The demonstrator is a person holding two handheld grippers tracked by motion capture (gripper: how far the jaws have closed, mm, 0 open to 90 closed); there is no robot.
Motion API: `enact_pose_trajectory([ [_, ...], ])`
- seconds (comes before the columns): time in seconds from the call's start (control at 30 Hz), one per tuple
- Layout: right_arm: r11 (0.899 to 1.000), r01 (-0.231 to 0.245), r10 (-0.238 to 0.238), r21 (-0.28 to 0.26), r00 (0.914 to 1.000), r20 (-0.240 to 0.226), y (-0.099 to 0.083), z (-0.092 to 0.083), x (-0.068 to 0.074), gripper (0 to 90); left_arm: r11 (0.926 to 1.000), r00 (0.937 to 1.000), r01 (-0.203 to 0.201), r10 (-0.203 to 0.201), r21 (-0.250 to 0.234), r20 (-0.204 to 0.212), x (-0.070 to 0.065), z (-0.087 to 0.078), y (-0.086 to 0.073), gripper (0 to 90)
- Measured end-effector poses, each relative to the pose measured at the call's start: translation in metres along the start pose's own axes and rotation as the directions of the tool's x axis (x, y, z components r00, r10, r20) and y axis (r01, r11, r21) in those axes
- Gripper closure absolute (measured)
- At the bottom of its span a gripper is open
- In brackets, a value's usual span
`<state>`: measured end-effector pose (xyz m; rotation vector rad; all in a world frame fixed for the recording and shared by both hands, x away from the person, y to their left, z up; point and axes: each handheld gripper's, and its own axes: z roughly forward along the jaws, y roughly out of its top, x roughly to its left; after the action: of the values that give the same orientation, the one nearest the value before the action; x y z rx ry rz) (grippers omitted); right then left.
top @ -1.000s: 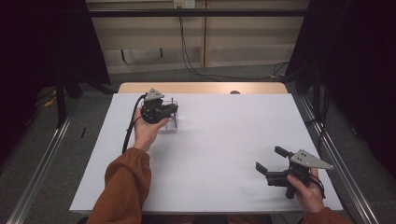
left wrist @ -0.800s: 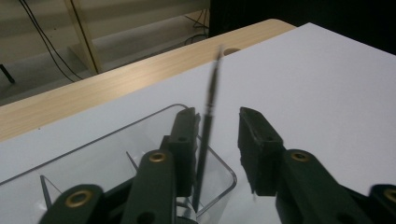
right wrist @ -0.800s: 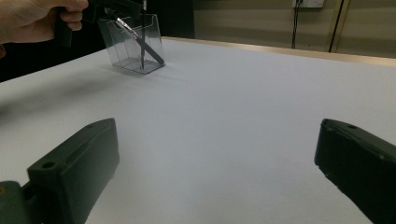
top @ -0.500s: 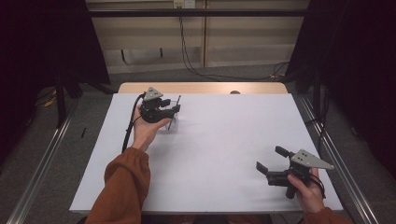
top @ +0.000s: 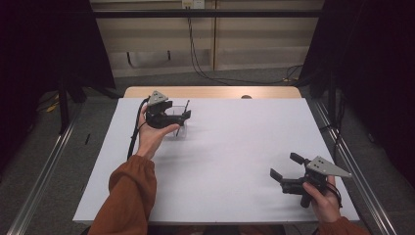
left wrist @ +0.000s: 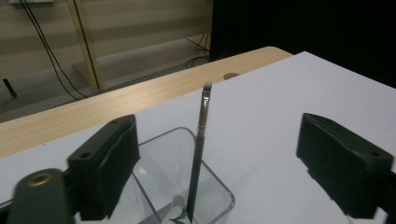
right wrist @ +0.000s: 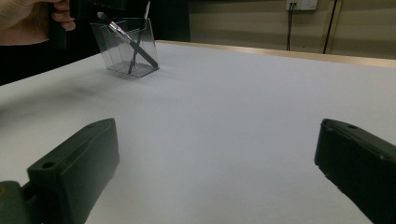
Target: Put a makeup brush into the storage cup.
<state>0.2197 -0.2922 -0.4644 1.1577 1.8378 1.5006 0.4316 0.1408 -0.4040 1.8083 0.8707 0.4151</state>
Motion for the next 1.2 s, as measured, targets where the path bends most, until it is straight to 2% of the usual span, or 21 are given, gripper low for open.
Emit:
enact_pose_trajectory([
  [0.1,1.0,0.004,-0.004,0.002,1.0,-0.005,0.001,0.0,0.001,0.0,1.0,0.9999,0.005,-0.005,0.007,0.015,0.0,-0.003,0.0,5.0],
  [0.2,1.0,0.011,-0.011,0.003,0.9999,-0.005,0.001,0.0,0.002,0.0,0.9998,0.9996,0.019,-0.019,-0.009,0.021,0.002,-0.008,0.0,3.1],
  [0.27,1.0,0.013,-0.013,0.003,0.9999,-0.003,0.0,-0.001,0.002,0.0,0.9999,0.9999,-0.004,0.004,-0.013,0.017,0.002,-0.012,-0.001,2.7],
  [0.33,1.0,0.01,-0.01,0.005,0.9999,-0.001,0.0,-0.001,0.002,0.0,0.9999,0.9999,0.001,-0.001,-0.011,0.01,0.002,-0.016,-0.003,2.7],
  [0.37,1.0,0.008,-0.008,0.006,1.0,0.0,0.0,-0.002,0.002,0.0,0.9997,0.9999,-0.01,0.01,-0.021,0.01,0.002,-0.019,-0.005,2.6],
  [0.47,1.0,0.013,-0.013,0.003,0.9999,-0.001,0.001,-0.003,0.005,0.0,0.999,0.9997,-0.012,0.013,-0.043,0.018,0.002,-0.026,-0.005,2.2],
  [0.57,1.0,0.021,-0.021,-0.001,0.9998,0.003,0.002,-0.004,0.007,0.0,0.9989,0.9997,-0.014,0.015,-0.044,0.021,0.0,-0.033,-0.005,2.1],
  [0.67,1.0,0.023,-0.023,0.004,0.9997,0.003,0.002,-0.003,0.007,0.0,0.9986,0.9992,-0.038,0.038,-0.038,-0.009,-0.002,-0.041,-0.006,2.1],
  [0.73,1.0,0.017,-0.017,0.01,0.9999,0.002,0.002,-0.003,0.008,0.0,0.9986,0.9996,-0.028,0.027,-0.044,-0.008,-0.001,-0.044,-0.008,2.2],
  [0.93,1.0,0.017,-0.017,0.01,0.9998,0.006,0.002,-0.003,0.005,0.0,0.9983,0.9985,-0.044,0.043,-0.039,-0.035,-0.002,-0.056,-0.013,2.5],
  [1.2,1.0,0.025,-0.025,0.013,0.9996,0.014,0.002,-0.004,0.005,0.0,0.997,0.999,-0.041,0.04,-0.065,-0.02,-0.005,-0.076,-0.023,2.6],
])
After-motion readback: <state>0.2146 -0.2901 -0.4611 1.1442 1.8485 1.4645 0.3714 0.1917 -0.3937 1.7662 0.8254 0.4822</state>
